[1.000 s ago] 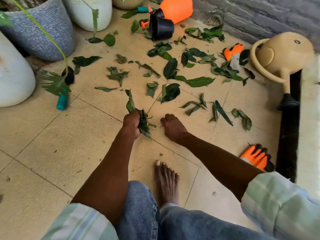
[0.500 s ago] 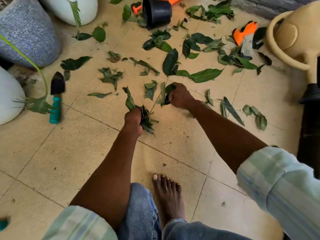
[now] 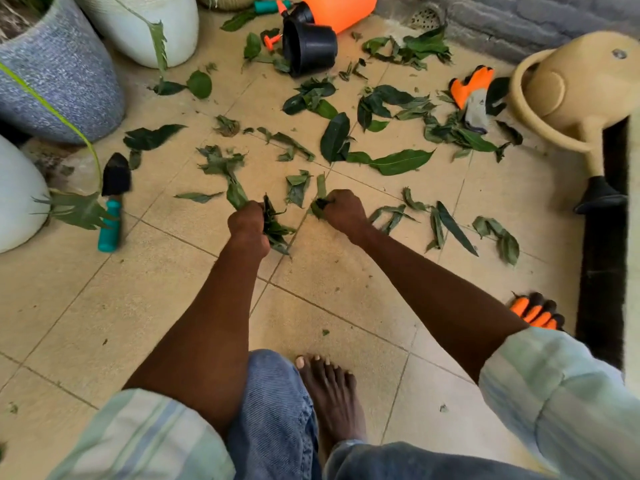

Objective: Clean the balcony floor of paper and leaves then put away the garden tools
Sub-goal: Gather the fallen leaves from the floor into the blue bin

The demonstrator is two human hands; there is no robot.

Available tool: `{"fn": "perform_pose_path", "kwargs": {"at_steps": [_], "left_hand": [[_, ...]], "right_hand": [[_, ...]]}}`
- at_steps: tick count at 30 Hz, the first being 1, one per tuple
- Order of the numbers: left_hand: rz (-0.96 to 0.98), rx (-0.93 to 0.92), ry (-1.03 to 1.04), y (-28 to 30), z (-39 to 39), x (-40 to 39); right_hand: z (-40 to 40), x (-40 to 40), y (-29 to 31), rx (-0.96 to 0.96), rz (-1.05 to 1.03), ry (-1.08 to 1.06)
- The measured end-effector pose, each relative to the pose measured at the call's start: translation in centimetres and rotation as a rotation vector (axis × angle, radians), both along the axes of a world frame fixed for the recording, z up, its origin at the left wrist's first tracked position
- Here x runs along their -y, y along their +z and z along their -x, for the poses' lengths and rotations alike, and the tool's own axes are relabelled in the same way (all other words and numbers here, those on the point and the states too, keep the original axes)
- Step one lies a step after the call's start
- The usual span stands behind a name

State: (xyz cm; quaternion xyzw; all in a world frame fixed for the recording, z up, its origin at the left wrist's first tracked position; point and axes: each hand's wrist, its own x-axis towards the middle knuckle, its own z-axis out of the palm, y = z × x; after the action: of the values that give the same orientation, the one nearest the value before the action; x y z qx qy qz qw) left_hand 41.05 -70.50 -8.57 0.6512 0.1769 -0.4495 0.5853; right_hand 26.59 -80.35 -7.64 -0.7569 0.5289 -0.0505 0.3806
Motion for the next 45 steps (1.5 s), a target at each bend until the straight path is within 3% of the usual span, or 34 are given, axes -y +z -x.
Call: {"fn": "perform_pose_path", "kwargs": {"at_steps": [5,7,11,14,18,22,25,28,33,36,39,43,45], "left_hand": [[0.039,-0.002,-0.029,0.2,-0.8,-0.5],[0.049,-0.007,-0.03,0.1,-1.3,-0.8],[0.036,-0.002,-0.029,-0.4,-1.5,-1.6],[0.04,0.001,-0.035,-0.4,-1.5,-1.6],[0.051,0.009,-0.034,0.1,-1.1,-1.4],[0.054,-0.001,-0.029,0.1,-1.4,-1.5],[0.046,0.0,-0.009,-0.2,-2.4,-2.1],[0.036,0.002,0.027,-0.4,-3.3,-2.9],[0.034,0.009,0.041,-0.2,-3.8,-3.9],[0.027,0.007,0.039,0.0,-4.1,-4.3],[0.021,0.02,0.039,0.3,-4.3,-4.6],[0.029,0.009,0.058,0.5,-4.6,-5.0],[0.034,0.013,0.064,0.7,-4.6,-5.1]], "right_hand": [[-3.5,1.3,-2.5,-0.246,0.09,0.157],[-3.6,0.2,-3.4,-0.247,0.155,0.278],[-1.0,-5.4,-3.9,-0.078,0.309,0.32],[0.7,-7.4,-4.6,-0.142,0.426,0.484],[1.0,-7.0,-3.9,-0.076,0.349,0.376],[0.2,-4.9,-1.7,0.073,0.185,0.117],[-1.1,-1.8,0.1,-0.076,0.094,0.078],[-2.7,0.5,0.8,-0.202,0.081,0.162],[-5.7,-0.9,-2.6,-0.251,0.038,0.306],[-5.5,-3.8,-4.6,-0.154,0.085,0.497],[-4.4,-6.3,-5.8,-0.067,0.283,0.735],[-3.0,-7.7,-5.0,-0.02,0.472,0.771],[-2.7,-7.7,-4.2,0.02,0.44,0.693]]}}
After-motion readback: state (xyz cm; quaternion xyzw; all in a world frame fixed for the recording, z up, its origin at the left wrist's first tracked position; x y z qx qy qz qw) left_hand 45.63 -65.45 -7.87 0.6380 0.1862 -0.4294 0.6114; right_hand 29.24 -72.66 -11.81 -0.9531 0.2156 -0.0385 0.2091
